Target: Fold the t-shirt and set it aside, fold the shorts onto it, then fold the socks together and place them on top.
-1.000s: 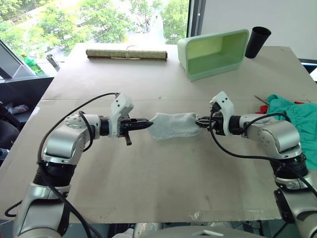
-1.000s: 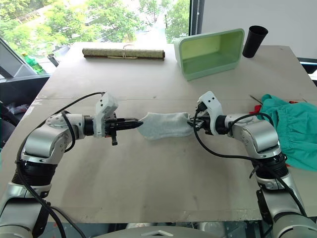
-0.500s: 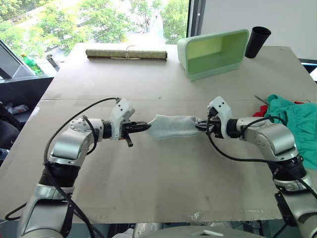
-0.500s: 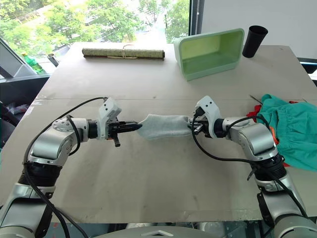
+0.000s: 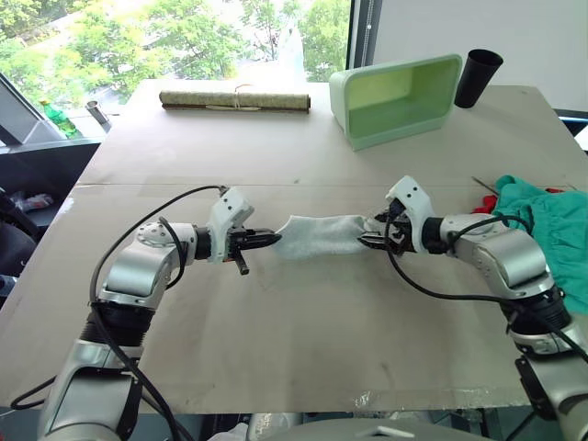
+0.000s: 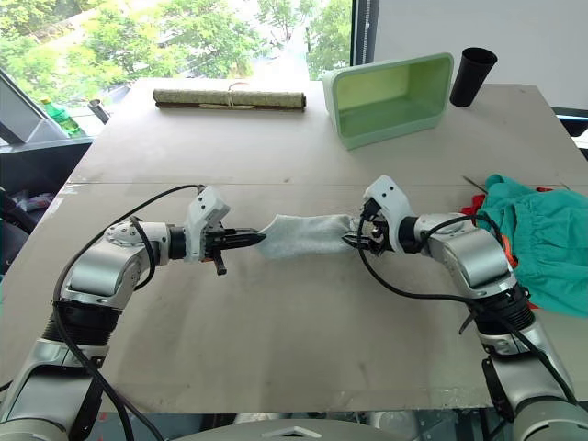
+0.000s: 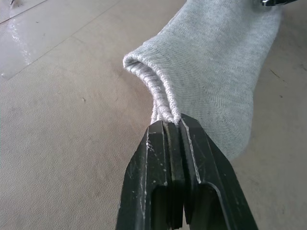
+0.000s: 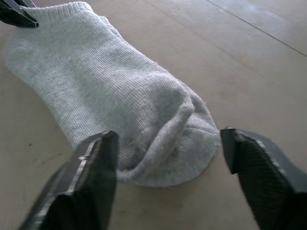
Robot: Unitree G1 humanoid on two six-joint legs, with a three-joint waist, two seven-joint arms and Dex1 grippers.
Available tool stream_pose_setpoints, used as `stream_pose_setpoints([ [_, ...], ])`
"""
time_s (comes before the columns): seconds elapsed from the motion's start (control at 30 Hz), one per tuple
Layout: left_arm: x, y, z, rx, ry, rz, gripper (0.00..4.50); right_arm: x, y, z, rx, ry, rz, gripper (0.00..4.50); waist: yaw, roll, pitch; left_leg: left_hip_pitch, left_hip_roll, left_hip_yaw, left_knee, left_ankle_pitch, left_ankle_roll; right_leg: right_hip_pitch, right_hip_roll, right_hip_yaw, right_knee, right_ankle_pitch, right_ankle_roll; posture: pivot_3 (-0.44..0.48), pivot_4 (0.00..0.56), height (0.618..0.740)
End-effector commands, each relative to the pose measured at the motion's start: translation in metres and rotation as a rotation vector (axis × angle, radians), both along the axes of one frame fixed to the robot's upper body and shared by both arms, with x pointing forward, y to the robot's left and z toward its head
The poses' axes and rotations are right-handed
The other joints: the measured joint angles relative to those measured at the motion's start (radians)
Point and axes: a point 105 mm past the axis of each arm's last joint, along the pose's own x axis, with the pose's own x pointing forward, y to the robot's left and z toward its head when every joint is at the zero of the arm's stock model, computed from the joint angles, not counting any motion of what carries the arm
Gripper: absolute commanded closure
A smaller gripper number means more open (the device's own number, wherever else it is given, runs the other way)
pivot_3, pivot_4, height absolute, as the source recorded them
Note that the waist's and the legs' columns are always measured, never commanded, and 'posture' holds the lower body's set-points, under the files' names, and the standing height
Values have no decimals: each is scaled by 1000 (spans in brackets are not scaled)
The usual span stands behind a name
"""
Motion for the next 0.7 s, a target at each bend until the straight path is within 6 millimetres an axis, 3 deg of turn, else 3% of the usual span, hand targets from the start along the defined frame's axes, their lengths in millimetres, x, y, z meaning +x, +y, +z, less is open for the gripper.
stream_pose_setpoints([
  [0.03,1,-1,3,-7,-25,-8,4500,-7,9,44,66,-125,106,49,0,0,0,0,0,0,0,0,0,0,0,0,0,0,0,0,150,740],
  [0.1,1,-1,2,-8,-25,-8,4500,-12,22,57,117,-167,168,49,-1,0,0,0,0,0,0,0,0,0,0,0,0,0,0,0,150,740],
  [0.2,3,-1,0,-12,-25,-6,4500,-16,41,58,164,-198,231,49,-2,0,0,1,0,0,-1,0,0,0,0,0,0,0,0,0,150,740],
  [0.33,5,4,-8,-2,-24,-5,4500,-23,58,37,156,-172,294,49,3,0,0,0,0,0,-1,0,0,0,0,0,-1,0,0,0,150,740],
  [0.5,7,11,-12,-16,-17,8,4500,-22,65,5,157,-87,290,49,1,0,0,1,0,0,-1,0,0,0,0,0,-1,0,0,0,150,740],
  [0.53,8,11,-11,-21,-22,8,3894,-23,65,0,156,-71,289,0,1,0,0,1,0,0,-1,0,0,0,0,0,0,0,0,0,150,740],
  [0.6,8,10,-9,-34,-25,1,3504,-20,65,-10,137,-45,270,0,0,0,0,1,0,0,0,0,0,0,0,0,0,0,0,0,150,740],
  [0.7,12,10,-1,-50,-54,18,2273,-16,64,-19,123,-15,243,0,0,0,0,1,0,0,0,0,0,0,0,0,0,0,0,0,150,740],
])
